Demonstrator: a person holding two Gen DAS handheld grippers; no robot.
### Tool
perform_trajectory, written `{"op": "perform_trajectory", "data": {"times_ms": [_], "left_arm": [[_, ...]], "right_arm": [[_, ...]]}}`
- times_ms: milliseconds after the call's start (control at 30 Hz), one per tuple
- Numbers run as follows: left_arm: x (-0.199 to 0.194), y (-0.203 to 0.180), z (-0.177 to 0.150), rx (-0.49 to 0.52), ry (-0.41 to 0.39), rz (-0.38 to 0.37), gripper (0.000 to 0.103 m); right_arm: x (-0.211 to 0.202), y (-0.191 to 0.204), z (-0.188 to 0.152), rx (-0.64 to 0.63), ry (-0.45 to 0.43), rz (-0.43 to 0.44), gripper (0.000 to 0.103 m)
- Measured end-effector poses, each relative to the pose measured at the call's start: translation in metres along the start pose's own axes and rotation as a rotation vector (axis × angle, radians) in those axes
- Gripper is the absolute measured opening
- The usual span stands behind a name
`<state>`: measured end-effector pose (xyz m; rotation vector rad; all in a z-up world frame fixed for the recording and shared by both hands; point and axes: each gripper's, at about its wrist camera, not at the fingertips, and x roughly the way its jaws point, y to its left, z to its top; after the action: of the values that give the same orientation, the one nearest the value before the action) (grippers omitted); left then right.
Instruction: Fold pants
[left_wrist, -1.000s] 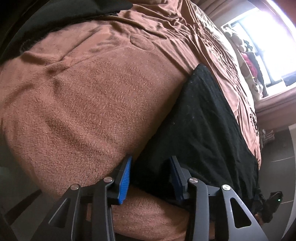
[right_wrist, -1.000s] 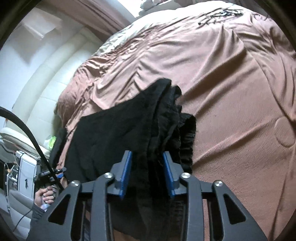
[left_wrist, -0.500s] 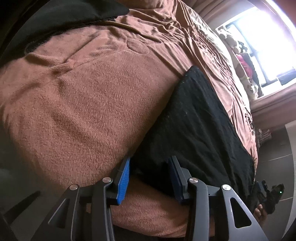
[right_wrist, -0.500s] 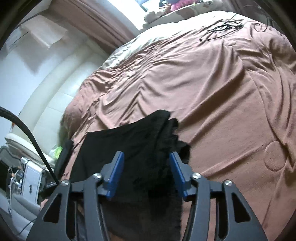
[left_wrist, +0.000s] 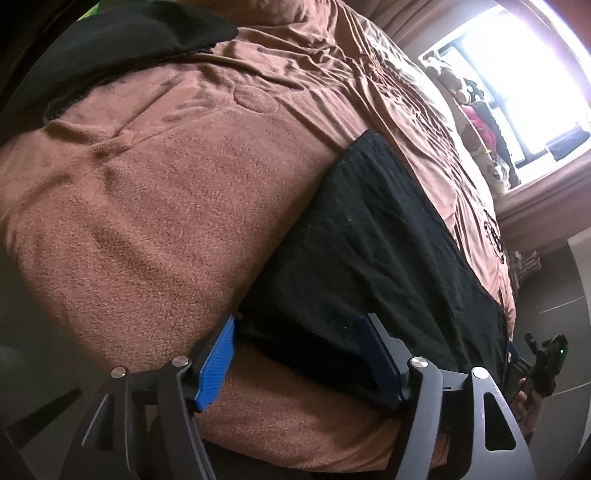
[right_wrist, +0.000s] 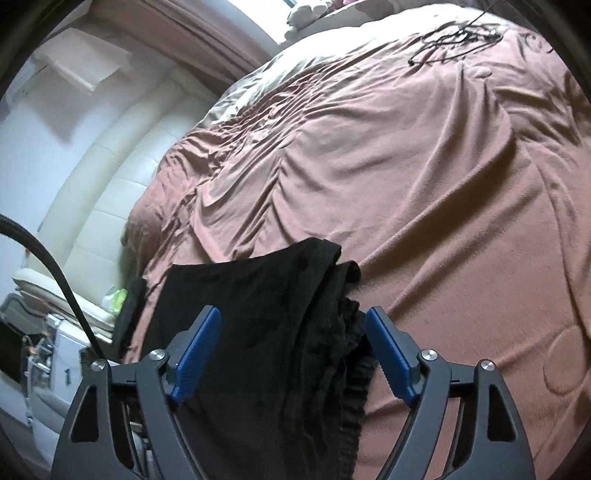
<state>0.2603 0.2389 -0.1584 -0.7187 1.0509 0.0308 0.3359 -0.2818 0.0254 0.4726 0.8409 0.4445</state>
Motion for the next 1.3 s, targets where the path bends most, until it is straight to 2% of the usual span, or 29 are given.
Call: {"op": "perform_trajectory", "data": {"times_ms": [100, 200, 467, 567, 667, 833, 967, 1100, 1200, 1300], "left_arm": [[0.002, 0.001, 0.001, -0.016, 0.001, 0.001, 0.070], [0.003, 0.000, 0.000, -0.021, 0.002, 0.010, 0.070], [0.007, -0.007, 0.002, -0.024, 0.005, 0.053, 0.071], [0.009, -0.007, 0.000, -0.032, 0.004, 0.058, 0.071], [0.010, -0.007, 0.000, -0.041, 0.001, 0.063, 0.072], [0.013, -0.010, 0.001, -0.037, 0.005, 0.076, 0.074], [0.013, -0.008, 0.001, -0.038, 0.004, 0.072, 0.074], [0.015, -0.009, 0.000, -0.036, -0.001, 0.071, 0.075], [0.015, -0.009, 0.000, -0.030, -0.002, 0.072, 0.076], [0.015, -0.008, -0.001, -0.033, -0.005, 0.066, 0.076]], "right_arm": [[0.004, -0.009, 0.010, 0.014, 0.013, 0.006, 0.080], [0.014, -0.017, 0.018, 0.038, 0.037, 0.054, 0.080], [0.061, -0.053, 0.029, 0.127, 0.146, 0.136, 0.080], [0.078, -0.066, 0.033, 0.160, 0.176, 0.135, 0.080], [0.085, -0.070, 0.037, 0.176, 0.195, 0.198, 0.080], [0.066, -0.057, 0.050, 0.107, 0.149, 0.302, 0.080], [0.054, -0.055, 0.053, 0.110, 0.120, 0.418, 0.080], [0.056, -0.063, 0.047, 0.103, 0.139, 0.369, 0.080], [0.071, -0.069, 0.037, 0.132, 0.196, 0.317, 0.080], [0.076, -0.074, 0.032, 0.149, 0.231, 0.305, 0.080]]}}
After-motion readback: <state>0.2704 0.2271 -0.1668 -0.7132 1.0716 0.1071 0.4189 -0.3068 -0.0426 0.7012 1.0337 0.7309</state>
